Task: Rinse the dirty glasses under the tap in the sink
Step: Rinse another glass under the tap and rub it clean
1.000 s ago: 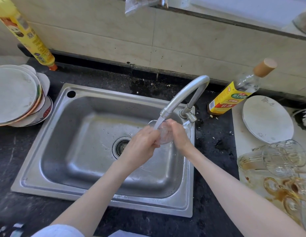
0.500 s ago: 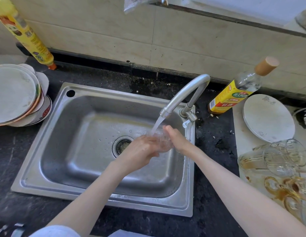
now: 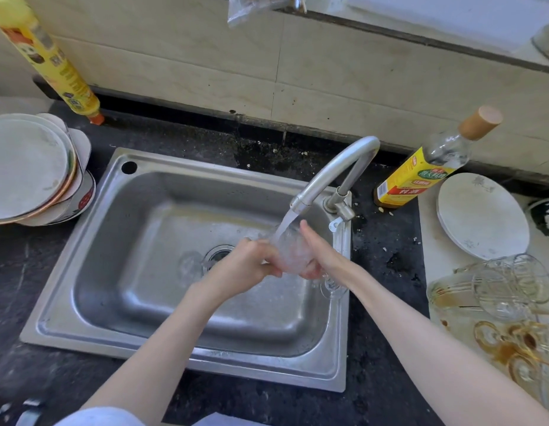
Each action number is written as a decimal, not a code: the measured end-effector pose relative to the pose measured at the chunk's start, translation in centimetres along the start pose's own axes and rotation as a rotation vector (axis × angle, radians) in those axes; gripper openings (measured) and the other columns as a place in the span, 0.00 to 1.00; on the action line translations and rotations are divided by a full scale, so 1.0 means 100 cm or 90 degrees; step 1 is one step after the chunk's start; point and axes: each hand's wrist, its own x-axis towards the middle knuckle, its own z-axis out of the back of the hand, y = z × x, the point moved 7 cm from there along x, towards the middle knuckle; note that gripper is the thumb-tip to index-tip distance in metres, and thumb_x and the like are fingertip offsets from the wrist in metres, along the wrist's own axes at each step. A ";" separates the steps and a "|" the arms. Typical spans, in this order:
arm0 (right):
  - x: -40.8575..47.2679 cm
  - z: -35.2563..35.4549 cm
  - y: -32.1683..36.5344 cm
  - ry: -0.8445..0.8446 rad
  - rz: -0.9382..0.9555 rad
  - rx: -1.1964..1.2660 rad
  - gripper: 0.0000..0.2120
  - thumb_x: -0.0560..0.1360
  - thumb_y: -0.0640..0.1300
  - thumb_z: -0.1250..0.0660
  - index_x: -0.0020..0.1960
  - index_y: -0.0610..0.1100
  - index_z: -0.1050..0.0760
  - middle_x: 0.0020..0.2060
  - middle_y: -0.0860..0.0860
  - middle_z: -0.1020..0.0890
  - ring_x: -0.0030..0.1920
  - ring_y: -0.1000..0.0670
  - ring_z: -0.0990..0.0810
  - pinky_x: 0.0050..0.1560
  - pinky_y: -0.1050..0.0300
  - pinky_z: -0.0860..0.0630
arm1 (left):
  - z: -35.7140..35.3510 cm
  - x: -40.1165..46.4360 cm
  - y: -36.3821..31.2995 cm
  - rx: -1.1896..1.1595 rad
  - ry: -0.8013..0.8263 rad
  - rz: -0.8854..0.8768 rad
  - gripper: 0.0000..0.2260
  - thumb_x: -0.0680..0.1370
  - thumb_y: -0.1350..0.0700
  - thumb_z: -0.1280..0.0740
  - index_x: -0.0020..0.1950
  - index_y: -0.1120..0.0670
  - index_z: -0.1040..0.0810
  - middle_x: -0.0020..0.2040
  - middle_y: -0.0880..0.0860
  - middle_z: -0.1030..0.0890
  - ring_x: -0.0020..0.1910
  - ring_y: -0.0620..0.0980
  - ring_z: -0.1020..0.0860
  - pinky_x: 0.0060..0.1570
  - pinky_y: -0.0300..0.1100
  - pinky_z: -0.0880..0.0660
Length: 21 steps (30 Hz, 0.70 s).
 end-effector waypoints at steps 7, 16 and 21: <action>-0.009 0.002 0.023 -0.193 0.150 -0.215 0.27 0.77 0.65 0.50 0.66 0.47 0.33 0.63 0.48 0.25 0.61 0.46 0.26 0.63 0.45 0.31 | -0.011 -0.006 0.016 -0.198 -0.152 0.133 0.12 0.68 0.65 0.26 0.36 0.50 0.26 0.35 0.44 0.22 0.34 0.35 0.25 0.42 0.34 0.31; -0.001 0.002 -0.004 -0.046 -0.073 0.003 0.34 0.75 0.70 0.55 0.70 0.51 0.35 0.61 0.44 0.24 0.58 0.42 0.22 0.56 0.50 0.25 | -0.010 0.002 0.007 -0.156 -0.052 0.107 0.08 0.68 0.59 0.25 0.35 0.51 0.23 0.33 0.44 0.22 0.32 0.37 0.26 0.39 0.33 0.32; 0.000 0.006 0.014 -0.083 0.048 -0.122 0.40 0.71 0.74 0.56 0.64 0.45 0.27 0.44 0.43 0.20 0.37 0.50 0.23 0.41 0.56 0.27 | -0.012 0.002 0.004 -0.255 0.007 0.091 0.07 0.73 0.64 0.30 0.43 0.52 0.24 0.41 0.44 0.21 0.42 0.34 0.23 0.45 0.29 0.30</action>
